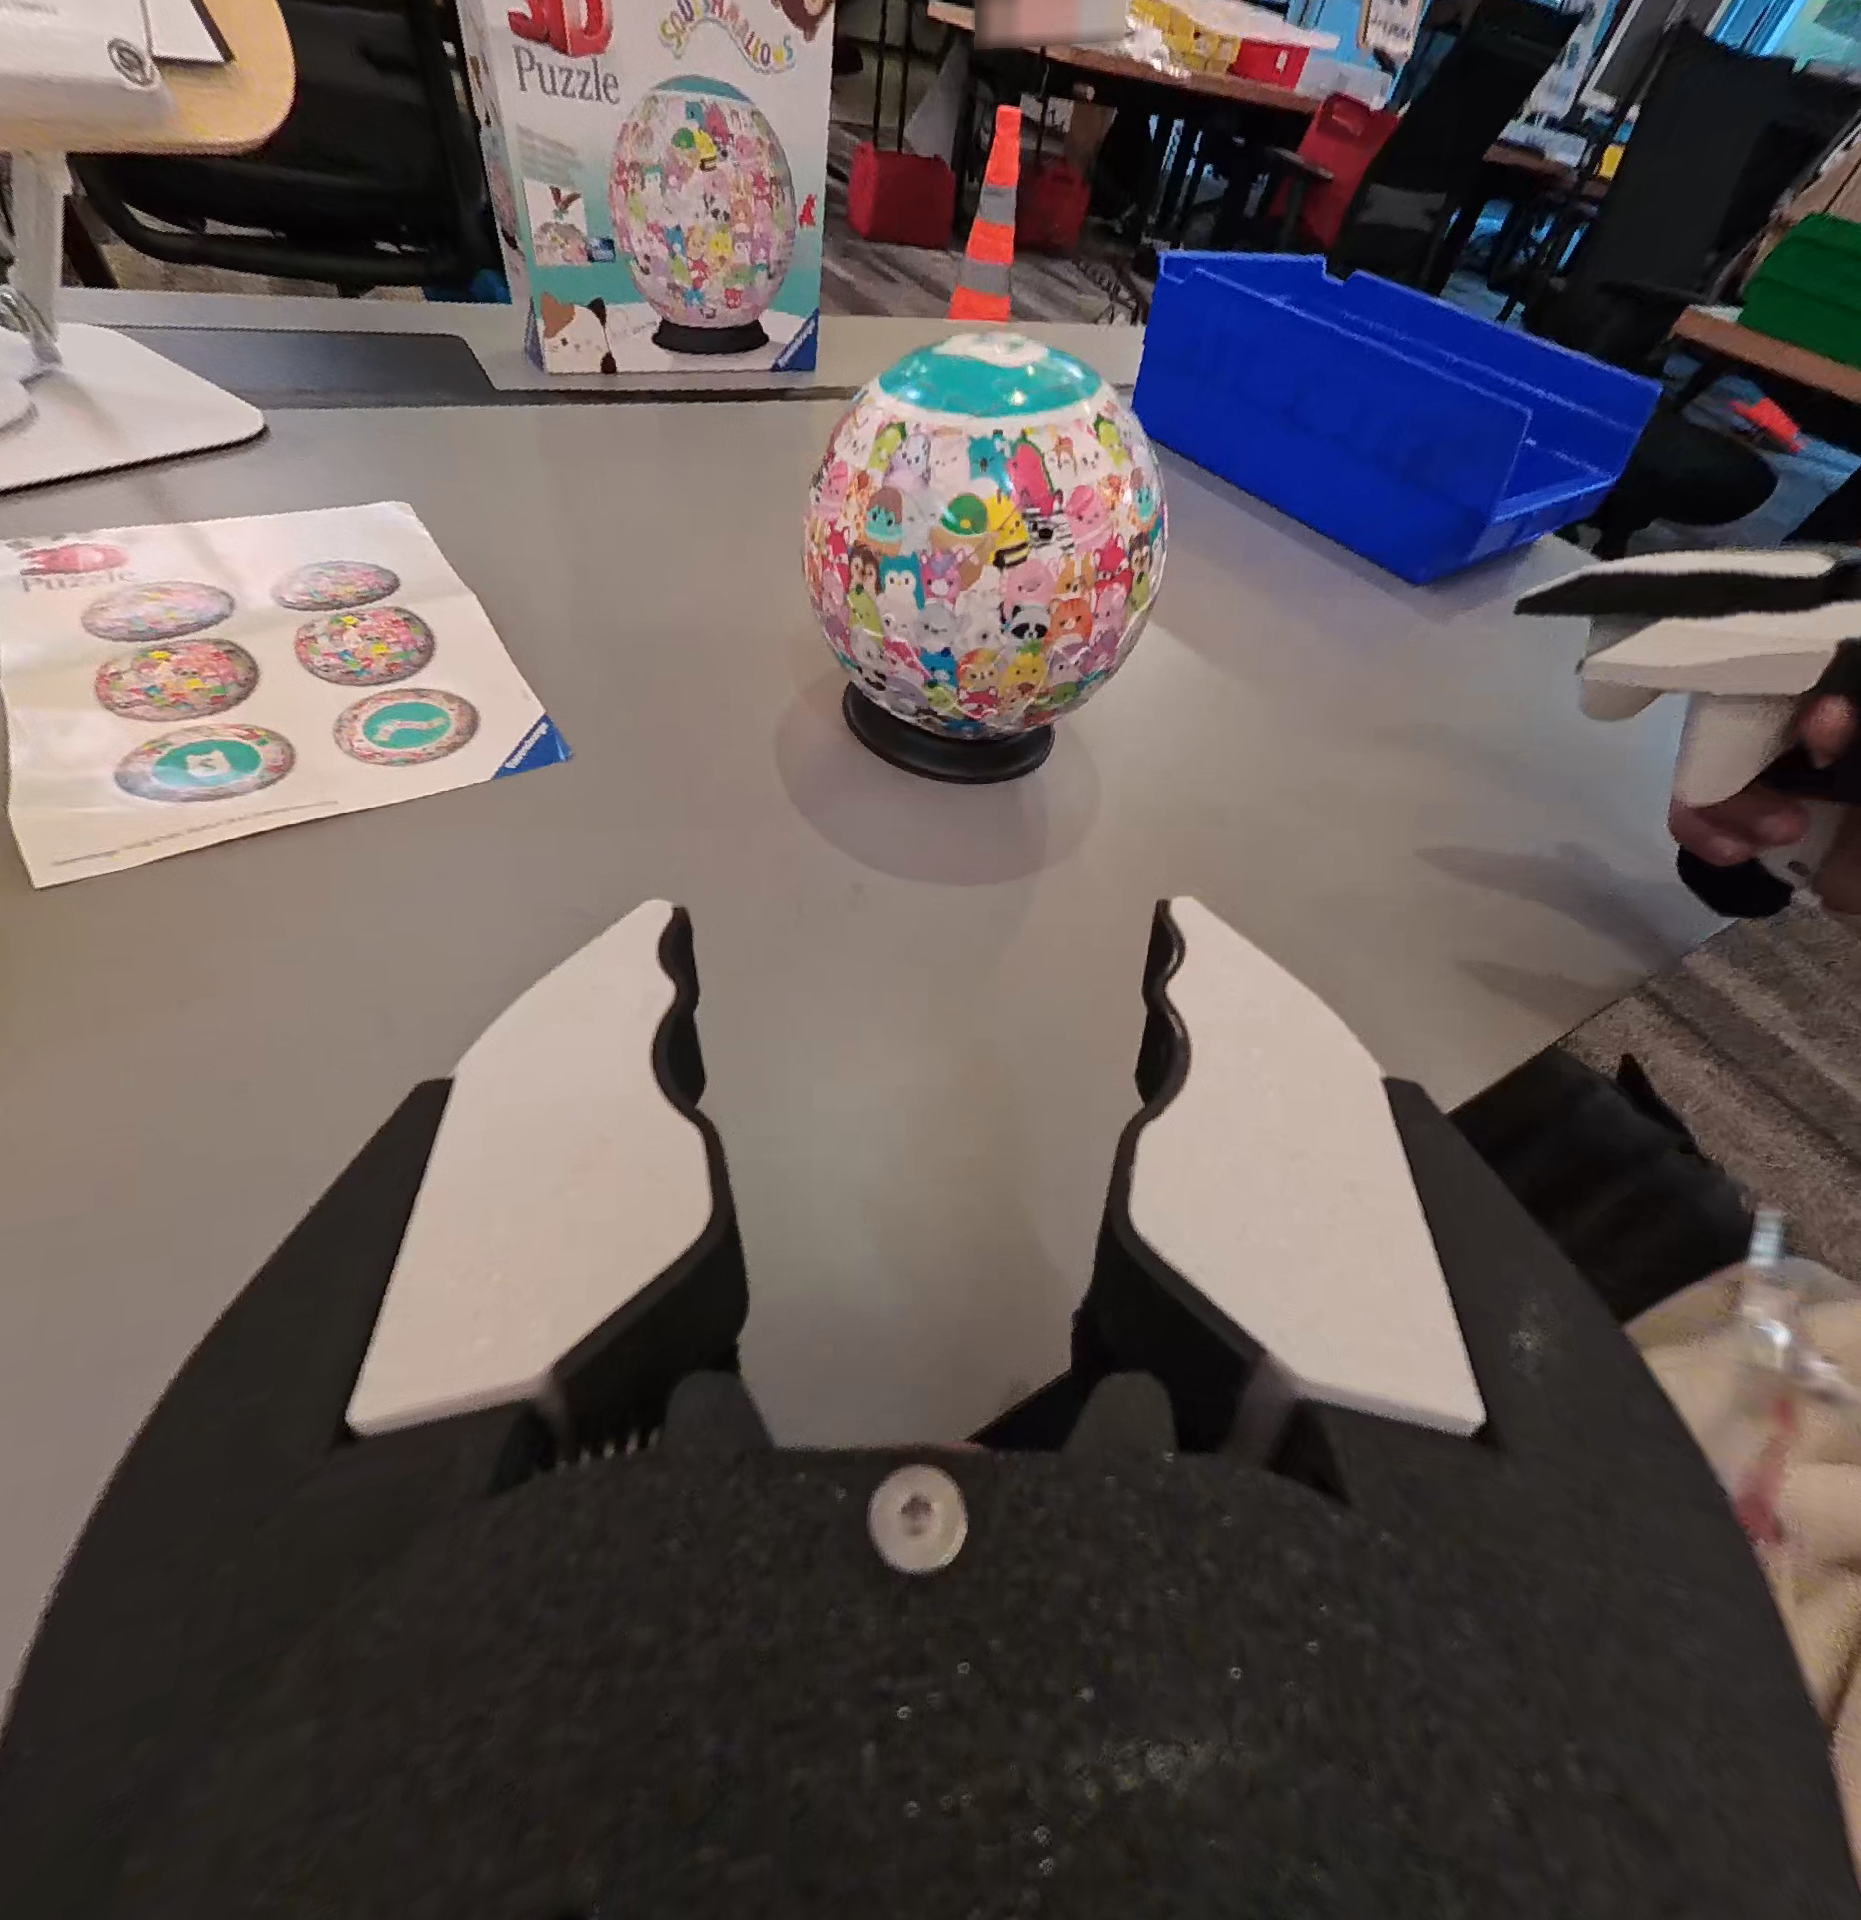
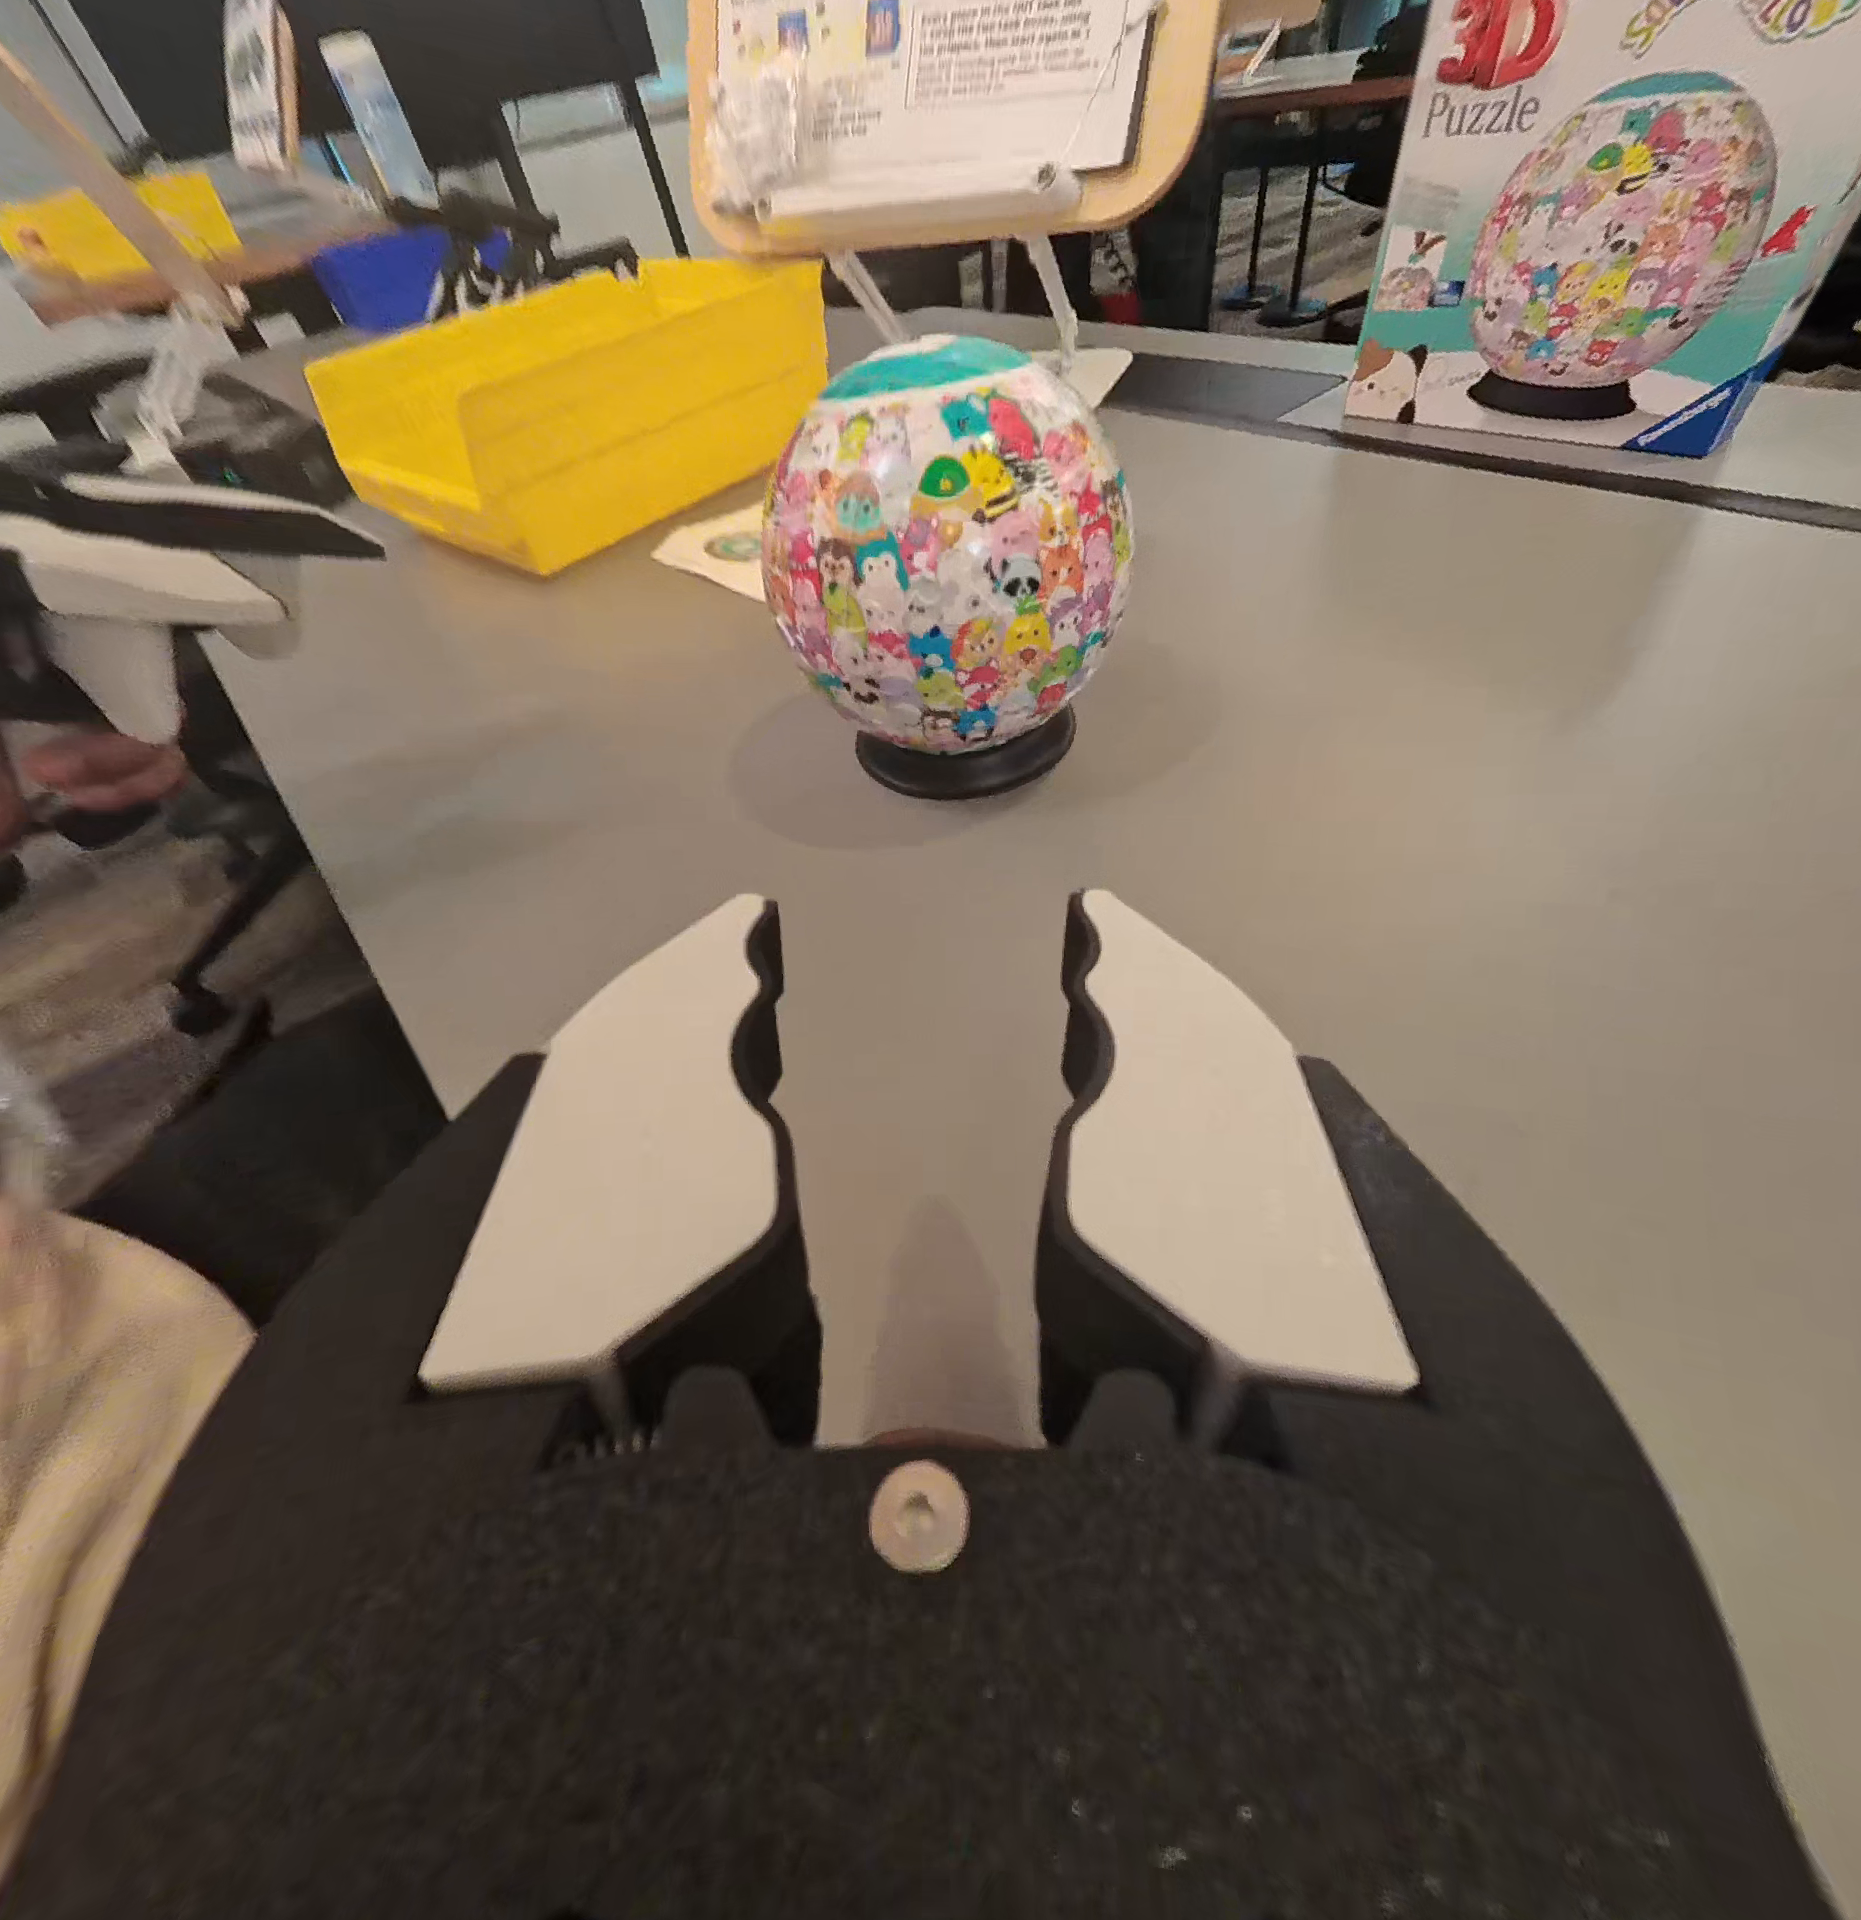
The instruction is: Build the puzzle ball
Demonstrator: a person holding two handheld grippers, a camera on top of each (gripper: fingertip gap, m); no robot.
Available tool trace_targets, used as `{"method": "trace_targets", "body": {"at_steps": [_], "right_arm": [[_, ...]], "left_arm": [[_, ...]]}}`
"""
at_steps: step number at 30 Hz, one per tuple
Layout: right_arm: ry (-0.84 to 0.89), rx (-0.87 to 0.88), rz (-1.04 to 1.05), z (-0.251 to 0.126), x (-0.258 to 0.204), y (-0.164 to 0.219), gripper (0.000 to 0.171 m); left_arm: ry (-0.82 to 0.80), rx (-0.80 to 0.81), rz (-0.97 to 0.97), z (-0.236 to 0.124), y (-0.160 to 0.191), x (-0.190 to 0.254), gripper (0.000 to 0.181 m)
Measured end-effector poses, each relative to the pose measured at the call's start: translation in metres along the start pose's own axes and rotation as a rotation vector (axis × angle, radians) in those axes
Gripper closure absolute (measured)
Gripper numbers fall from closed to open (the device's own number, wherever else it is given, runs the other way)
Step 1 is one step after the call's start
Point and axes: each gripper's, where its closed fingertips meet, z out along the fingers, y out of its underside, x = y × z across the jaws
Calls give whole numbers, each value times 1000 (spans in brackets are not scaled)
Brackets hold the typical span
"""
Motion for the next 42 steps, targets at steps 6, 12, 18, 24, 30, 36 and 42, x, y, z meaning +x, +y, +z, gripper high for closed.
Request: {"method": "trace_targets", "body": {"at_steps": [6,12,18,24,30,36,42], "right_arm": [[-1,0,-25,3,-7,-2,122],[7,0,-21,2,-6,-2,123],[9,-15,-37,4,-7,1,124],[6,-23,-40,3,-8,2,126],[6,-33,-57,4,-9,4,127],[3,-39,-57,5,-10,5,127],[-1,-48,-58,6,-10,6,127]], "left_arm": [[-1,-8,-7,-4,4,0,100],[20,5,-47,-8,3,2,100],[16,-5,-34,-6,4,3,100],[19,-12,-29,-5,6,5,100],[20,-18,-27,-4,7,6,99],[22,-18,-29,-4,7,6,99],[27,-25,-32,-3,8,6,99]]}}
